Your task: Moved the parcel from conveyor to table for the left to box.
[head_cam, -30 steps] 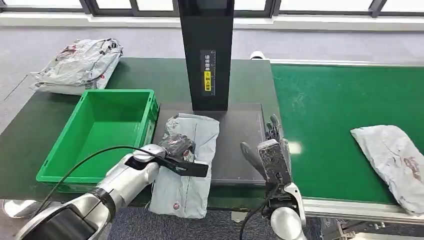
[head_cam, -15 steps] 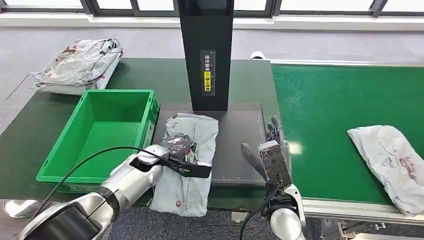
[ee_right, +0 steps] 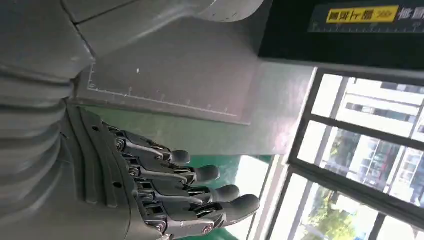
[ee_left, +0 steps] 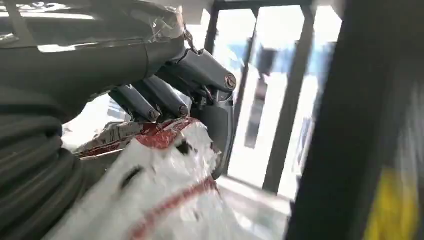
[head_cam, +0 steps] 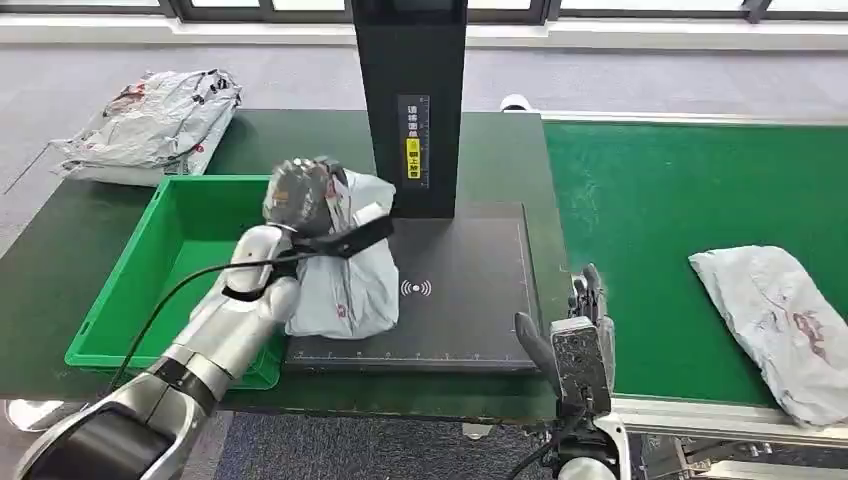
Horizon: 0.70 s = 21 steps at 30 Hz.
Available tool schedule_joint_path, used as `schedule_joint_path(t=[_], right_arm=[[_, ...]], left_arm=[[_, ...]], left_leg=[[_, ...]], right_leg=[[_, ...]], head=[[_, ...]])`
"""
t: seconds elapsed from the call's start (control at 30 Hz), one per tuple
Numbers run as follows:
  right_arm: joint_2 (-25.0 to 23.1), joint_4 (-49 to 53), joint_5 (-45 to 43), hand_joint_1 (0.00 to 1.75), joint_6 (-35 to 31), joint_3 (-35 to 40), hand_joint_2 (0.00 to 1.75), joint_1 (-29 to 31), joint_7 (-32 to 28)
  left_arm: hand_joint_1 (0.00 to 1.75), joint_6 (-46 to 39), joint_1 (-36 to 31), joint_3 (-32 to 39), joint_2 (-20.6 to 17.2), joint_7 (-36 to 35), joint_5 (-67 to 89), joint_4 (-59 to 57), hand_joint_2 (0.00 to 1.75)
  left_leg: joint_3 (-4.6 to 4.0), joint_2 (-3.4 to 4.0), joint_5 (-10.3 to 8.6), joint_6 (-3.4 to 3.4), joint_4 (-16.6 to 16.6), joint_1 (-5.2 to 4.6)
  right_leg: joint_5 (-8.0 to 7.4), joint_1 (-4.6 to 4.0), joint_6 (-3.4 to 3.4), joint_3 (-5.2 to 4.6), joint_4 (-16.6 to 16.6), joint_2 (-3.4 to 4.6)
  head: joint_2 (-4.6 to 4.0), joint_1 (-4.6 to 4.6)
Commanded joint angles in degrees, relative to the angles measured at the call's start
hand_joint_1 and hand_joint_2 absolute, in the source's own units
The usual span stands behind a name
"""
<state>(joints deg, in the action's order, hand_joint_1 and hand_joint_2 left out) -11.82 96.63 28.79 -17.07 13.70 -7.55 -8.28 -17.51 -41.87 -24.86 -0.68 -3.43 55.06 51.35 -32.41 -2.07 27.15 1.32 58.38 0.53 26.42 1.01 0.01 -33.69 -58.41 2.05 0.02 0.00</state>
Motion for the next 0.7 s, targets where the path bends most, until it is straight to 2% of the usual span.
schedule_joint_path(t=[0.03,0.27,0.4,0.6,0.7], right_arm=[[-0.34,-0.29,-0.09,0.0,-2.11,-3.37,1.75,0.41,0.39],[-0.42,0.39,0.09,0.0,-2.54,-3.67,1.75,-0.03,0.77],[-0.17,0.97,0.08,0.0,-2.74,-3.78,1.75,-0.64,1.0],[1.13,0.17,-0.74,0.0,-2.61,-2.63,1.75,-1.43,0.11],[1.67,-0.47,-1.31,0.0,-1.99,-2.53,1.75,-0.49,0.08]], left_arm=[[1.75,-3.91,-0.43,17.87,0.78,1.97,2.01,13.31,1.75],[1.75,-6.73,-0.46,20.33,1.33,1.72,4.66,14.76,1.75],[1.75,-9.79,-1.83,22.42,-0.79,-1.71,10.3,13.75,1.75],[1.75,-6.38,-3.73,27.75,-5.98,-4.09,13.53,-0.46,1.75],[1.75,-5.59,-3.83,29.07,-6.9,-4.19,14.0,-8.44,1.75]], left_leg=[[-0.14,0.23,-0.01,-0.02,0.03,0.06],[-0.16,0.26,-0.1,-0.08,-0.1,0.09],[-0.17,0.26,-0.1,-0.07,-0.11,0.08],[0.0,0.34,-0.01,0.0,-0.1,0.02],[0.04,0.4,-0.08,0.0,-0.22,0.02]], right_leg=[[-0.06,-0.08,-0.05,-0.16,0.02,-0.05],[-0.15,-0.14,-0.03,-0.13,0.2,-0.21],[-0.14,-0.12,-0.04,-0.15,0.19,-0.23],[-0.06,-0.05,-0.07,-0.09,0.05,0.05],[-0.12,-0.06,-0.08,-0.09,0.14,0.04]], head=[[0.0,0.0],[-0.02,0.0],[0.0,0.0],[0.0,0.0],[0.0,0.0]])
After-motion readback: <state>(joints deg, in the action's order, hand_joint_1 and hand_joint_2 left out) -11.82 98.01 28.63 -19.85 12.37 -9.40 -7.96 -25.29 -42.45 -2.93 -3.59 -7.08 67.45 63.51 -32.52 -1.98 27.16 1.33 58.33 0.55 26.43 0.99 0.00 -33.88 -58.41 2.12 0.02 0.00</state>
